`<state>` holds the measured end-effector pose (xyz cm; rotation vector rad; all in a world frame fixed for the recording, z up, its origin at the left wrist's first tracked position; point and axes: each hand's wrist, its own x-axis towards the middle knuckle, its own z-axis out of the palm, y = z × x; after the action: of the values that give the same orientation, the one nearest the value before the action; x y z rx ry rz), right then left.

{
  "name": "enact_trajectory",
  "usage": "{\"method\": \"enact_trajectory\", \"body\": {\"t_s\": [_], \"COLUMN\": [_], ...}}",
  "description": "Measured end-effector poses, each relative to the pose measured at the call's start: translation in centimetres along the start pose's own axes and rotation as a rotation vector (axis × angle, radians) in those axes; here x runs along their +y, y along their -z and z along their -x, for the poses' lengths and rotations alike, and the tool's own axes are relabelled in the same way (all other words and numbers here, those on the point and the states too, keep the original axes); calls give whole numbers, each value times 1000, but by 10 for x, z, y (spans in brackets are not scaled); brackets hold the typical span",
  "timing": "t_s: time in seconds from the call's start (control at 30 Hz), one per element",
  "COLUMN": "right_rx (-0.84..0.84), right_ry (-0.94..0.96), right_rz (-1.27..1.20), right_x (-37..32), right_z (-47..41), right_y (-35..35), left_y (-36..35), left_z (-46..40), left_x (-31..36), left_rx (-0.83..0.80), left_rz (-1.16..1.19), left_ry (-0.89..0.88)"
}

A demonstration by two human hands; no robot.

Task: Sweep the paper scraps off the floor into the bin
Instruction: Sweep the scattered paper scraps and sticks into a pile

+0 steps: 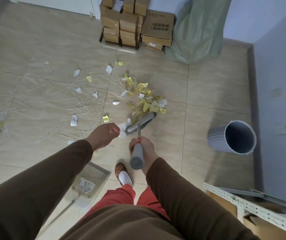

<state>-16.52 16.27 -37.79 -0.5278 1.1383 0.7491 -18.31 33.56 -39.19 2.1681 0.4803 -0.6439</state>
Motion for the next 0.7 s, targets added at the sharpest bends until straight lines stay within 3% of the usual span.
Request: {"method": "enact_trajectory", "body": {"t_s": [0.13,0.27,0.47,0.7], "right_rx": [-65,-10,113,87], "right_ry": [-92,-220,-313,-343], "right_rz": [-65,87,658,1314], "right_x": [-16,-23,-24,-8], "right_z": [33,81,128,99], "right_y": [25,35,47,25], "left_y": [6,14,32,50], "left_z": [3,9,25,46], "left_x": [0,-10,-34,-63], "left_rx": [5,23,58,125], "left_rz": [10,13,14,49], "left_ry": [-2,-6,21,64]}}
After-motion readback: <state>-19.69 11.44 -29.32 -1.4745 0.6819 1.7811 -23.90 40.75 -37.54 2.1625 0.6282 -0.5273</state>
